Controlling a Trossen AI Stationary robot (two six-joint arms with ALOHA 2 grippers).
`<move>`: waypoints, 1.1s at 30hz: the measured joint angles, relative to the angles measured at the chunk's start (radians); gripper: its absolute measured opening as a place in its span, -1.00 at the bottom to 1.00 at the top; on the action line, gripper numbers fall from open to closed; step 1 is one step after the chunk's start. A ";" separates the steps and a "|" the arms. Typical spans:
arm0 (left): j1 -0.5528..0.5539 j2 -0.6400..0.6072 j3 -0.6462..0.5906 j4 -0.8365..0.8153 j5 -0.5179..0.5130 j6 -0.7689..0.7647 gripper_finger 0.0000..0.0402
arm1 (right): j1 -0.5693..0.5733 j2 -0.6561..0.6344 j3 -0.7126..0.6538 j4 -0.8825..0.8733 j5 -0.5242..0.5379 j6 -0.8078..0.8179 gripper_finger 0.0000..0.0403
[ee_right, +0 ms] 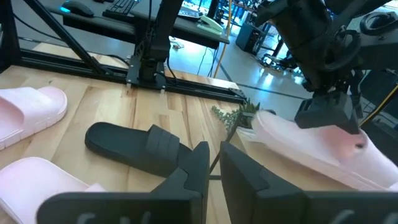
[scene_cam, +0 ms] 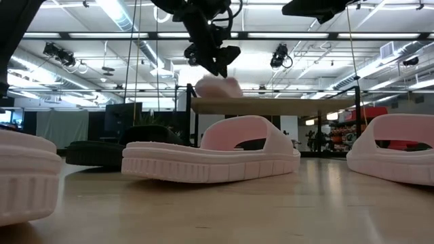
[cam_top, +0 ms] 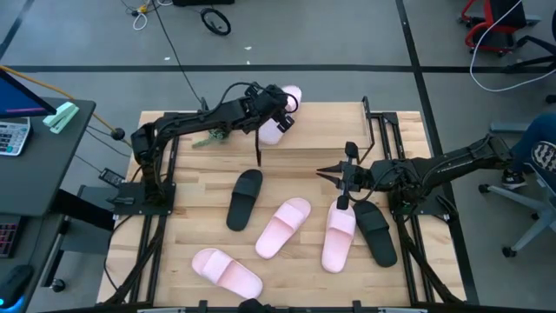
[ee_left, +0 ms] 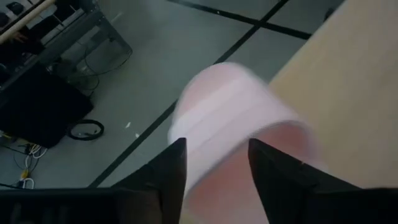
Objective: Pick and place slides into the shelf
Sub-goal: Put the top left pink slide on the shelf
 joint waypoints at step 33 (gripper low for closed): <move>0.030 0.000 0.056 -0.159 0.160 0.479 -0.54 | 0.000 0.000 0.000 0.001 0.000 -0.002 -0.77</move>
